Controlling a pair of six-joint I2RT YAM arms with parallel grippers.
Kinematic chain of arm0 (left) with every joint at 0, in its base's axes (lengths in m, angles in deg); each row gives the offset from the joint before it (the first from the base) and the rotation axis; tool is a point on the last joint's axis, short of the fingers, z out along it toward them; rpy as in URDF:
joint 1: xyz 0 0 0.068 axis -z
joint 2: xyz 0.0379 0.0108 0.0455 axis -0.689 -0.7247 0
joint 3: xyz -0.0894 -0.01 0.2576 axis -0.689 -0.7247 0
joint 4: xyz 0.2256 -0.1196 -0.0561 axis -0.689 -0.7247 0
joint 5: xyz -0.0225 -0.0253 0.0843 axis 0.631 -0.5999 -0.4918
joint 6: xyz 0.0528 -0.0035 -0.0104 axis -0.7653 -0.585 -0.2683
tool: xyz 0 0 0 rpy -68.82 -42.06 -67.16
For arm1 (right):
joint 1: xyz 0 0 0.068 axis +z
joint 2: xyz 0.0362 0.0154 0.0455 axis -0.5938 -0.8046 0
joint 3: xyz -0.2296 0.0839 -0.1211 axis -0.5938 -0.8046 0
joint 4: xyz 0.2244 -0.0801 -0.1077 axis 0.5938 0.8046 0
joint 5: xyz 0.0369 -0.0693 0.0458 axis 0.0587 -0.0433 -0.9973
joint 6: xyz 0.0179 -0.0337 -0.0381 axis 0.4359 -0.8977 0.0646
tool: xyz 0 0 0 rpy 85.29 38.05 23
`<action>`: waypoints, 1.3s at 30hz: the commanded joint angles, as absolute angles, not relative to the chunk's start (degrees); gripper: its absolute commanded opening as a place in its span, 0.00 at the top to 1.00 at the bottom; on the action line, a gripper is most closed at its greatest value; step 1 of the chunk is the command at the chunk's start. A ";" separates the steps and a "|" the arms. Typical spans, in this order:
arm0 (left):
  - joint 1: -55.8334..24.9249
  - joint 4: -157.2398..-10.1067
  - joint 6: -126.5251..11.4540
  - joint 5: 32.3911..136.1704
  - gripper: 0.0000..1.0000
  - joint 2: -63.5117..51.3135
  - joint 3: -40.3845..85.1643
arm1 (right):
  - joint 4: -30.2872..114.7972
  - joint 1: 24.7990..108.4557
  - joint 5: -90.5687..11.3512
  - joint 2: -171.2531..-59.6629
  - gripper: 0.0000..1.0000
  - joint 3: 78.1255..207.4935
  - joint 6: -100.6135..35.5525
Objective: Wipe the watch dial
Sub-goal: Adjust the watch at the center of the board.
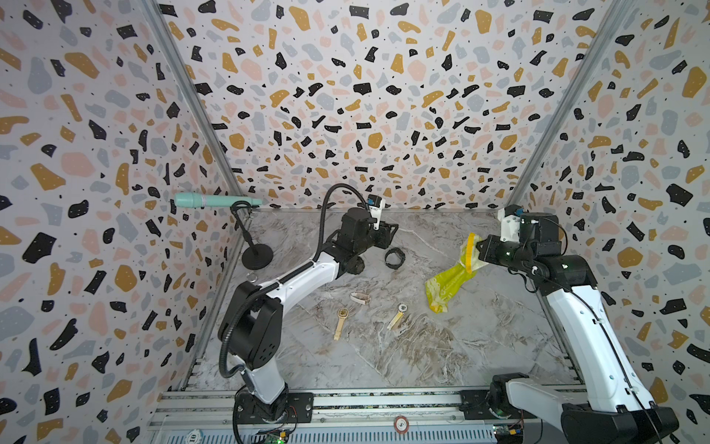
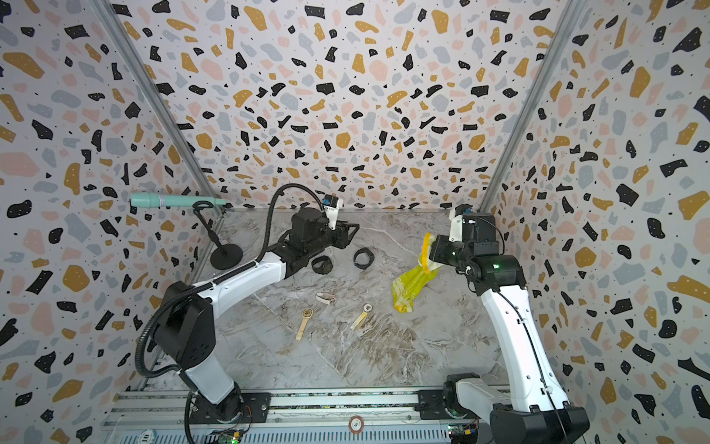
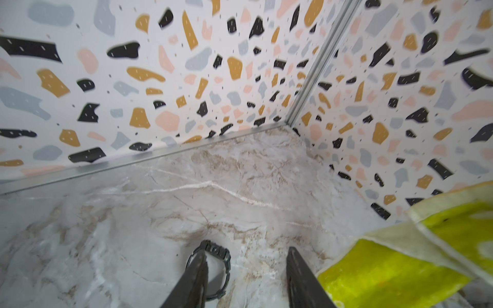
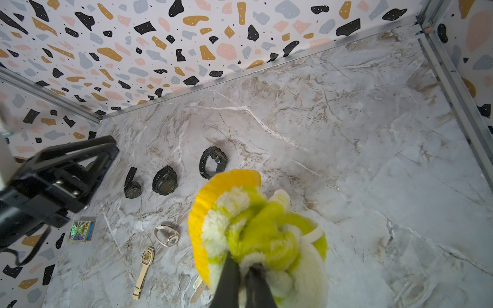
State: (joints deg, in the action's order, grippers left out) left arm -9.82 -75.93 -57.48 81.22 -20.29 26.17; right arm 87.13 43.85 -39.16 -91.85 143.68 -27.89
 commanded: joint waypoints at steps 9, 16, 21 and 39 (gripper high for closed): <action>-11.12 -67.91 -51.36 89.72 0.25 -12.93 25.55 | 83.76 47.66 -38.38 -93.03 1.00 146.20 -27.43; -11.68 -44.95 -36.21 90.42 0.01 -6.04 13.67 | 84.42 48.38 -37.41 -92.79 1.00 146.83 -27.44; -13.94 -43.27 -26.86 97.45 0.01 -9.71 16.83 | 84.86 48.45 -36.77 -91.93 1.00 146.59 -27.41; -18.77 -84.21 -39.87 84.46 0.02 -18.16 29.98 | 83.75 48.41 -35.95 -92.34 1.00 145.17 -27.02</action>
State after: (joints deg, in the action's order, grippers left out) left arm -18.41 -74.53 -34.11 88.37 -16.93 28.00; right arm 85.16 48.17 -36.74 -93.55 144.38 -27.26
